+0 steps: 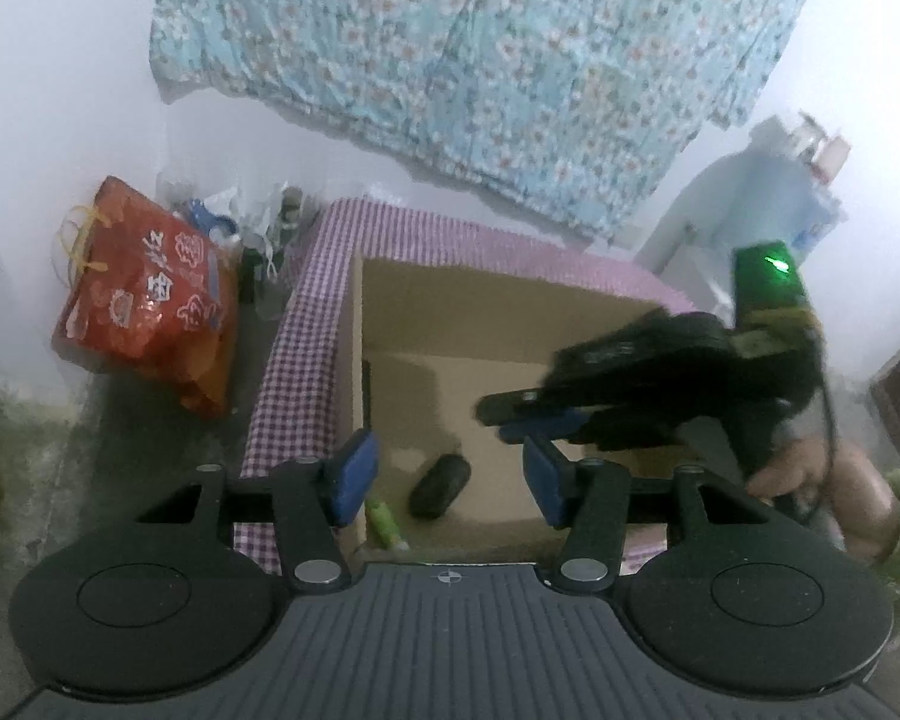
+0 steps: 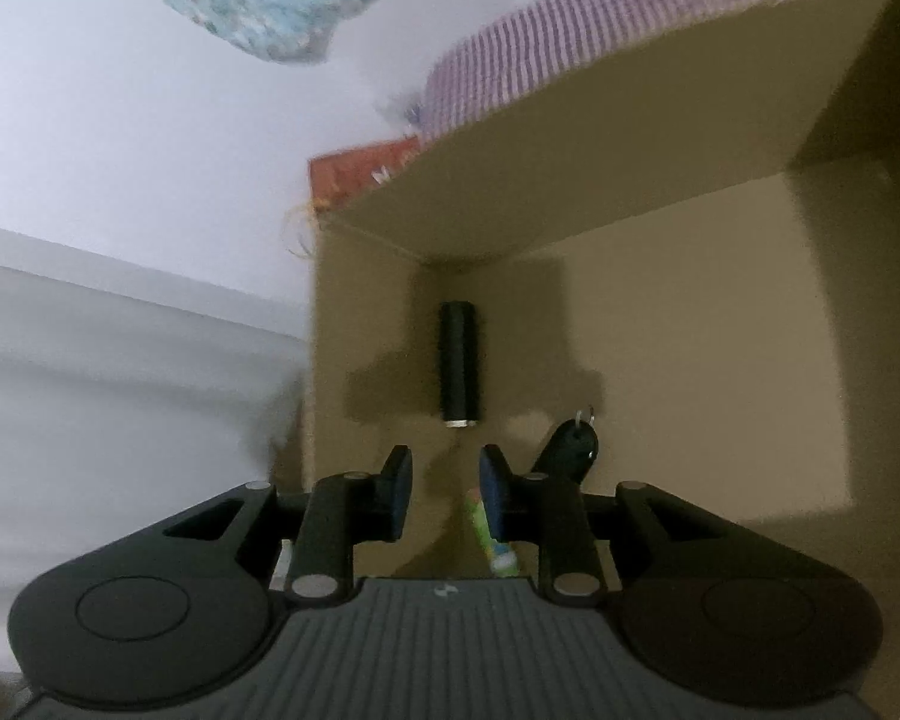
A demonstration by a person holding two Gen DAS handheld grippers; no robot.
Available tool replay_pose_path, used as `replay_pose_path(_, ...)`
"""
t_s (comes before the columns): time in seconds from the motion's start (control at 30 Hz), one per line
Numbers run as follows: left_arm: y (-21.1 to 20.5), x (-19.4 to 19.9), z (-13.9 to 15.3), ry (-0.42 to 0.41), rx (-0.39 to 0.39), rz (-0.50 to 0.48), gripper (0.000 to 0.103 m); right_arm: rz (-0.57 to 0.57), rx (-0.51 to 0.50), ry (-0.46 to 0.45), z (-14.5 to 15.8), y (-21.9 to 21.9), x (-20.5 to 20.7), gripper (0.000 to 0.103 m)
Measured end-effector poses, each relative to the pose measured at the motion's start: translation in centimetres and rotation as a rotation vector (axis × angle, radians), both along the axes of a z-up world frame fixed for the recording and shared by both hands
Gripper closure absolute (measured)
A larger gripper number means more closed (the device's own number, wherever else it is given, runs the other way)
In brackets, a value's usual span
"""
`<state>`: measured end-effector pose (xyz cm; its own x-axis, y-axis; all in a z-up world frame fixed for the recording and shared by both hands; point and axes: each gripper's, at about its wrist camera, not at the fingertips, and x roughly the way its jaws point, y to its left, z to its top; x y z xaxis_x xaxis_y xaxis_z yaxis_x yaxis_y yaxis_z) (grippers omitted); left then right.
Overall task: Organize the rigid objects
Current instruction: 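Withdraw the right gripper from the box back toward the objects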
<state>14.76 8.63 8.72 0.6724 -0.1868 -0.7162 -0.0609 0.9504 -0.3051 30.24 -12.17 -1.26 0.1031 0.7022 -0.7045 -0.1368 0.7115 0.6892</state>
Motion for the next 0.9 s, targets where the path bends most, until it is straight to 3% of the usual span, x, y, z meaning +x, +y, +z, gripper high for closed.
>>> replay_pose_path(0.17,-0.5,-3.0,1.5,-0.058,-0.020,0.004,0.037,-0.038,0.077,-0.067,3.6,-4.4,-3.8,0.076)
replay_pose_path(0.33,-1.5,-6.1,1.6,-0.096,-0.032,0.010,0.012,-0.135,0.165,-0.165,6.2,-10.5,-9.4,0.071)
replay_pose_path(0.4,-2.3,-7.2,1.3,-0.101,-0.036,0.012,0.003,-0.195,0.176,-0.212,6.5,-13.1,-12.3,0.064)
replay_pose_path(0.43,-2.7,-7.7,1.0,-0.101,-0.037,0.010,0.002,-0.223,0.172,-0.230,6.5,-13.8,-13.3,0.055)
replay_pose_path(0.47,-3.0,-8.0,0.8,-0.097,-0.039,0.005,0.002,-0.253,0.161,-0.248,6.3,-14.9,-14.7,0.049)
replay_pose_path(0.67,-5.3,-9.5,-1.5,-0.034,-0.061,-0.067,0.001,-0.382,0.010,-0.258,2.6,-18.3,-20.8,0.049)
replay_pose_path(0.8,-6.3,-10.4,-2.6,-0.031,-0.066,-0.101,0.000,-0.378,-0.162,-0.273,1.6,-17.8,-22.4,0.047)
replay_pose_path(0.9,-6.9,-11.2,-2.8,-0.063,-0.026,-0.118,0.000,-0.355,-0.242,-0.309,2.2,-17.3,-23.3,0.039)
